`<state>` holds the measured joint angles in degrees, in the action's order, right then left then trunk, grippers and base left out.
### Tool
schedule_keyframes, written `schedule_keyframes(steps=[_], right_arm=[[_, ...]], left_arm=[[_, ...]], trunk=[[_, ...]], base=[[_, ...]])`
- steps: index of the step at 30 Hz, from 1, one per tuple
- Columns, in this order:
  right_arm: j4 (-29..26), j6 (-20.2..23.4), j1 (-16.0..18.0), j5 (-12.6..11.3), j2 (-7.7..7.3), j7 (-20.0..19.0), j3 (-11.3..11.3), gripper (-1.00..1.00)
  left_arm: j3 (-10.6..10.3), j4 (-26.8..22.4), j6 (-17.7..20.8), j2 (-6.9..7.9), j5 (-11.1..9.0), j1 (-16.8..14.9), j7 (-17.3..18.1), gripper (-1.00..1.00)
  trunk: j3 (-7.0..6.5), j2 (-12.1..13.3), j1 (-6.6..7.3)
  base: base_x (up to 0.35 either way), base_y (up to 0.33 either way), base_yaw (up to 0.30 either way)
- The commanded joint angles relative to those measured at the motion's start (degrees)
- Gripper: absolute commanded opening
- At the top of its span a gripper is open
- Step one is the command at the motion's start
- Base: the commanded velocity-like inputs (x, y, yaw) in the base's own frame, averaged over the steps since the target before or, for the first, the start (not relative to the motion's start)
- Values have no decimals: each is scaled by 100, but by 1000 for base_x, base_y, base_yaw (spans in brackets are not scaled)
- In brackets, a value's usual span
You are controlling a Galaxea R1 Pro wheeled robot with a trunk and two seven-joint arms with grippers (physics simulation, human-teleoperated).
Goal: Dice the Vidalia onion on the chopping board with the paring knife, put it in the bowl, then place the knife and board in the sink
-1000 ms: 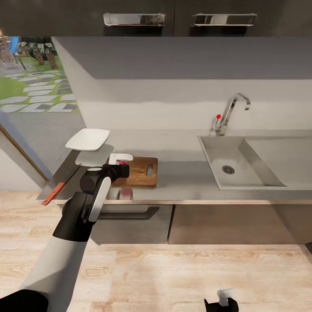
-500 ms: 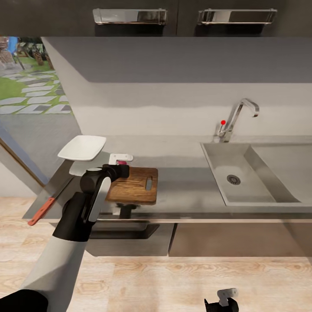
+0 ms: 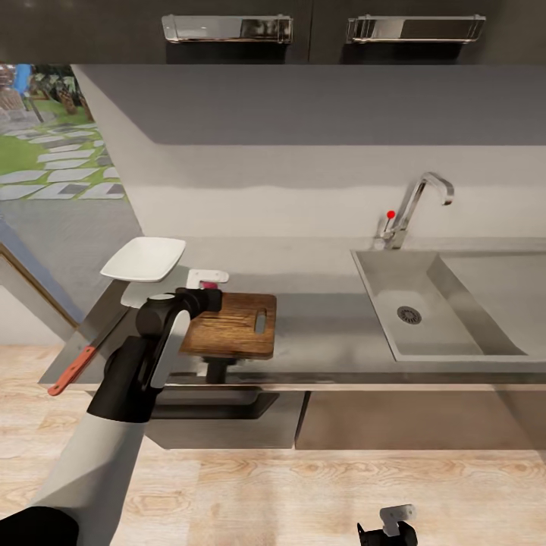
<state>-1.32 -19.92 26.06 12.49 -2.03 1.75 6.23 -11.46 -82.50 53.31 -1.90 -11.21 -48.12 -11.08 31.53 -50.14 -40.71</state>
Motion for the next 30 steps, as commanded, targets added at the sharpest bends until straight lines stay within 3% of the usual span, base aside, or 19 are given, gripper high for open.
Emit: schedule_keyframes(steps=[1, 30], right_arm=[[8, -21, 4, 60, 0, 18, 45, 100], [8, -23, 5, 60, 1, 18, 45, 100]], left_arm=[[-5, -1, 22, 8, -54, -4, -53, -100], [-13, 223, 15, 14, -57, -4, -53, -100]], trunk=[[5, -4, -1], [5, -4, -1]], base=[[0, 0, 0], [0, 0, 0]])
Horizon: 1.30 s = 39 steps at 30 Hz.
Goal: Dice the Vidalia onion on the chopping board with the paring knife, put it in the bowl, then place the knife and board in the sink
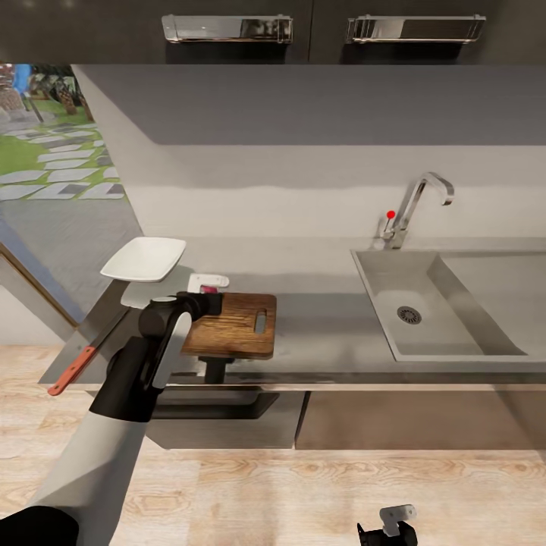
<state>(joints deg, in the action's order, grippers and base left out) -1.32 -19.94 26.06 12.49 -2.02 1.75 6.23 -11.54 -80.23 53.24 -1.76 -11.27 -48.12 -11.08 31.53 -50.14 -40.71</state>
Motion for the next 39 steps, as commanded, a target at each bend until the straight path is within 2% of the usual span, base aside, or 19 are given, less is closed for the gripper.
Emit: schedule_keyframes(steps=[1, 39], right_arm=[[8, -22, 4, 60, -2, 18, 45, 100], [8, -18, 4, 60, -8, 18, 45, 100]], left_arm=[[-3, 4, 21, 0, -51, -4, -53, -100], [-6, 281, 20, -9, -52, -4, -51, -100]], trunk=[[5, -4, -1], [5, -4, -1]], base=[[0, 0, 0], [0, 0, 0]])
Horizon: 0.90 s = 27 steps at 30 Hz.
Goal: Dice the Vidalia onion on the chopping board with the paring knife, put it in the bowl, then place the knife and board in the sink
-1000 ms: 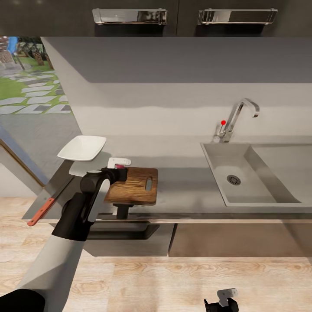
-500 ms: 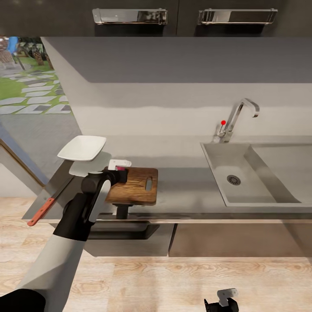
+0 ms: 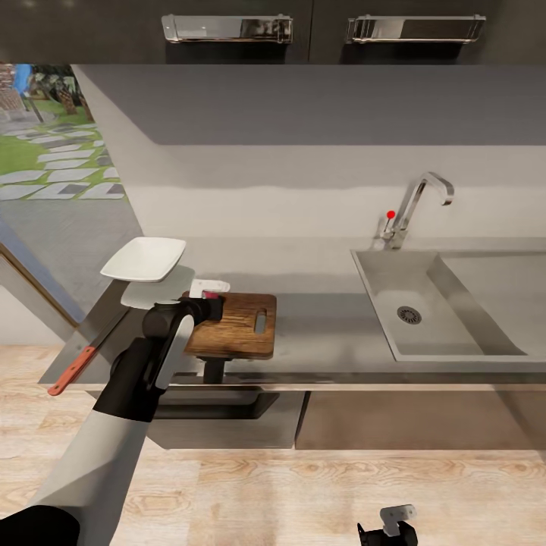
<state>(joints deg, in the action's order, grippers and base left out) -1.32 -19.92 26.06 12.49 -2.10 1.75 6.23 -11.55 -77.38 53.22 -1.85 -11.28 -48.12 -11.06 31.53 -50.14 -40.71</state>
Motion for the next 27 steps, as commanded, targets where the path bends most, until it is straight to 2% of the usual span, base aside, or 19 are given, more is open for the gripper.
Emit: schedule_keyframes(steps=[1, 27], right_arm=[[8, -21, 4, 61, 0, 18, 45, 100], [8, -21, 4, 61, -1, 18, 45, 100]], left_arm=[[-5, -4, 21, 0, -51, -4, -53, -100], [-5, 2, 21, 0, -59, -4, -54, -100]], trunk=[[5, -4, -1], [5, -4, -1]], base=[[0, 0, 0], [0, 0, 0]])
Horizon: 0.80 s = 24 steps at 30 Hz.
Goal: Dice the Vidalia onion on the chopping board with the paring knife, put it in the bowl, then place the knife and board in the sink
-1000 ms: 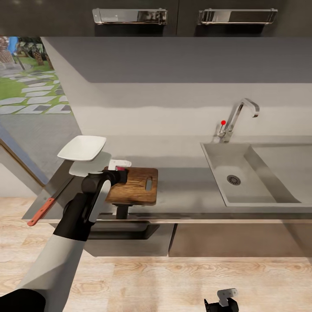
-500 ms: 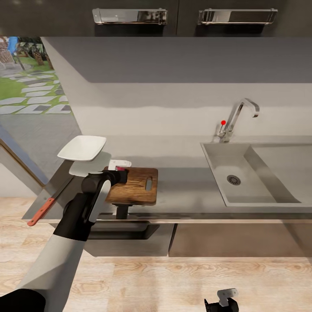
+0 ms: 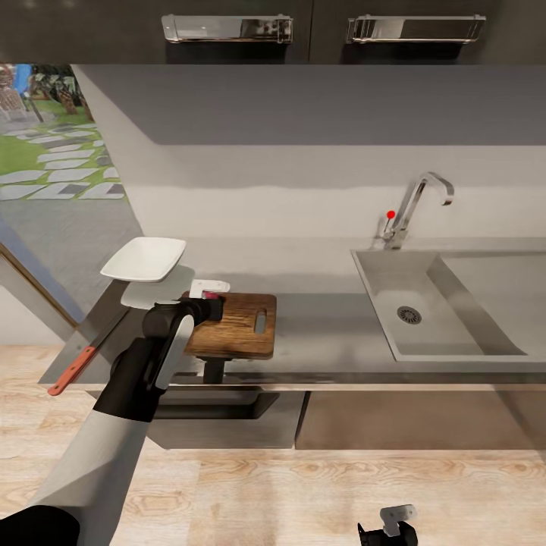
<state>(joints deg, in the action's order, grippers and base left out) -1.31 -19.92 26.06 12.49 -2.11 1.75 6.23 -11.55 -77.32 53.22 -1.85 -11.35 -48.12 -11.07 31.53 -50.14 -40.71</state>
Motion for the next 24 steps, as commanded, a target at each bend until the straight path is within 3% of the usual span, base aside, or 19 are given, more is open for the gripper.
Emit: schedule_keyframes(steps=[1, 13, 24], right_arm=[[8, -21, 4, 61, 0, 18, 45, 100], [8, -21, 4, 61, 0, 18, 45, 100], [7, -21, 3, 61, 0, 18, 45, 100]], left_arm=[[-3, -7, 21, 0, -51, -4, -53, -100], [3, -80, 21, -11, -43, -4, -53, -100], [14, -486, 21, -37, -43, -4, -61, -100]], trunk=[[5, -4, -1], [5, -4, -1], [5, -4, -1]], base=[[0, 0, 0], [0, 0, 0], [0, 0, 0]])
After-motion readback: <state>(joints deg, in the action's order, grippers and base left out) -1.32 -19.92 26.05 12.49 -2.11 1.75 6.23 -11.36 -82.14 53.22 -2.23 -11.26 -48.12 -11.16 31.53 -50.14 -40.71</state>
